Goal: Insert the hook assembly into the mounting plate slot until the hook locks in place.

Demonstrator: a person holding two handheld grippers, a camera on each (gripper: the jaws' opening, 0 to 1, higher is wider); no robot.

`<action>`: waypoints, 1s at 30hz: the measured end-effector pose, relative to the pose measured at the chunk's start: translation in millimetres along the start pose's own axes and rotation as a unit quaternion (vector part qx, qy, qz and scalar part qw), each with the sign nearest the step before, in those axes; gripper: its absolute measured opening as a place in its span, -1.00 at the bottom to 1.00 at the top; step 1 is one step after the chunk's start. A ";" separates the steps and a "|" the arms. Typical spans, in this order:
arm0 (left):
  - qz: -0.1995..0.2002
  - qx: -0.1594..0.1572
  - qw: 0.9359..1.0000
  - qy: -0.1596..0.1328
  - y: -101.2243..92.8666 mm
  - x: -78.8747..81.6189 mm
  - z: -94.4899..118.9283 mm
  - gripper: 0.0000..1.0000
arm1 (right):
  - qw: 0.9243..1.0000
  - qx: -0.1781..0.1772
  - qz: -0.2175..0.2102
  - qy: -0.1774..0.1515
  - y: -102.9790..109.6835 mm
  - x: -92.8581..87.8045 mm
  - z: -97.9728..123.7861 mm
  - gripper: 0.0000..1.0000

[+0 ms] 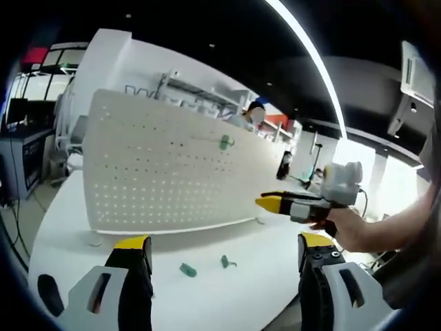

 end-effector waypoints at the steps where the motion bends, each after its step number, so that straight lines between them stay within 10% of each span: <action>1: -0.001 0.001 1.000 0.001 1.3 -0.4 -0.1 0.78 | 1.000 0.002 -0.003 0.004 0.3 -3.2 2.4 -0.49; 30: 0.010 0.016 1.000 0.020 12.7 -11.8 2.8 0.76 | 0.997 0.033 -0.006 0.072 20.9 -51.2 40.5 -0.48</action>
Point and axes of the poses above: the point that each gripper's makers call its tool centre point, and the gripper's own axes: z roughly backward along the fingers, y roughly to its left, x roughly out of its top, the point moved 10 cm from there along z, roughly backward along the fingers, and after that the axes turned 5 degrees about -y, right-handed, at the moved point
